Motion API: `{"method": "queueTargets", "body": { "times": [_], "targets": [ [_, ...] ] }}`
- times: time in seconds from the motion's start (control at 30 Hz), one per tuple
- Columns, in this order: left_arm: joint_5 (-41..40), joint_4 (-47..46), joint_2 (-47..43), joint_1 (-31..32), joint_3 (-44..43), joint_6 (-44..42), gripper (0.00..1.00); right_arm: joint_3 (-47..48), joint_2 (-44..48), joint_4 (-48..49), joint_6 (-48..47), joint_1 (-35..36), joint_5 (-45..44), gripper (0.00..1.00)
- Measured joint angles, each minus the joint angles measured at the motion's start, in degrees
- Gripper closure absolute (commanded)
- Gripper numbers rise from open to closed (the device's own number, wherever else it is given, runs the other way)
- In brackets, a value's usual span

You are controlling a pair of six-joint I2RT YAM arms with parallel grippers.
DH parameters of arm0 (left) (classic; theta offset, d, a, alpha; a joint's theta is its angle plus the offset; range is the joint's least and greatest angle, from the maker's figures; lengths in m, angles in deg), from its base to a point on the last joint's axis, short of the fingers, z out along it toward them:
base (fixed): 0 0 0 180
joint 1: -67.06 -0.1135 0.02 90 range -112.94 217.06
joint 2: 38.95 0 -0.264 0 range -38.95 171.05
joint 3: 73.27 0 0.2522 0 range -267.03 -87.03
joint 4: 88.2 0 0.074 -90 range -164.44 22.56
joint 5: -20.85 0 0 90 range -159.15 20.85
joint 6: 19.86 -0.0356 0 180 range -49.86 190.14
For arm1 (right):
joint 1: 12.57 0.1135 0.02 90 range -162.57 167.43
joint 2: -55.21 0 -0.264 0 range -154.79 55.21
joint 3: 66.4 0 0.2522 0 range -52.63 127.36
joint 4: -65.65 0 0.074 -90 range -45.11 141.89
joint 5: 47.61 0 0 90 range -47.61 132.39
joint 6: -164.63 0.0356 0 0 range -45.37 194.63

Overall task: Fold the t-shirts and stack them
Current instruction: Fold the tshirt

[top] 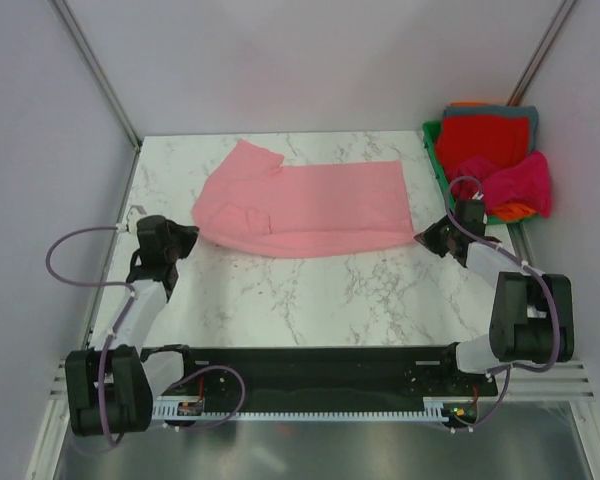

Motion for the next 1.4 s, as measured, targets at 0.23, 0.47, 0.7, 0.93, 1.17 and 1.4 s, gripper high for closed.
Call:
{"method": "queueTargets", "body": {
  "times": [0.23, 0.47, 0.7, 0.93, 1.17, 1.4],
  "targets": [
    [-3.0, 5.9, -20.5, 0.0, 12.2, 1.2, 0.95, -9.7, 14.3, -2.1, -2.8, 0.0, -2.7, 1.0],
    [-5.6, 16.0, -31.8, 0.0, 13.3, 1.3, 0.45, -15.9, 29.2, -7.3, -3.9, 0.0, -4.9, 0.46],
    [-9.2, 31.9, -34.7, -0.1, 12.2, 2.2, 0.0, -17.4, 39.6, -13.9, -5.2, 0.0, -7.1, 0.4],
    [-8.2, 33.1, -30.6, -0.1, 3.6, -2.7, 0.0, -10.1, 34.7, -14.6, -8.4, 0.0, -7.5, 0.45],
    [1.2, 20.4, -13.2, -0.1, -3.5, -8.2, 0.0, 1.7, 20.4, -10.3, -10.7, 2.0, -8.2, 0.45],
    [7.1, 12.0, 5.5, -0.1, -13.8, -9.2, 0.0, 13.6, 4.1, -6.7, -13.1, 5.5, -13.0, 0.45]
  ]
}}
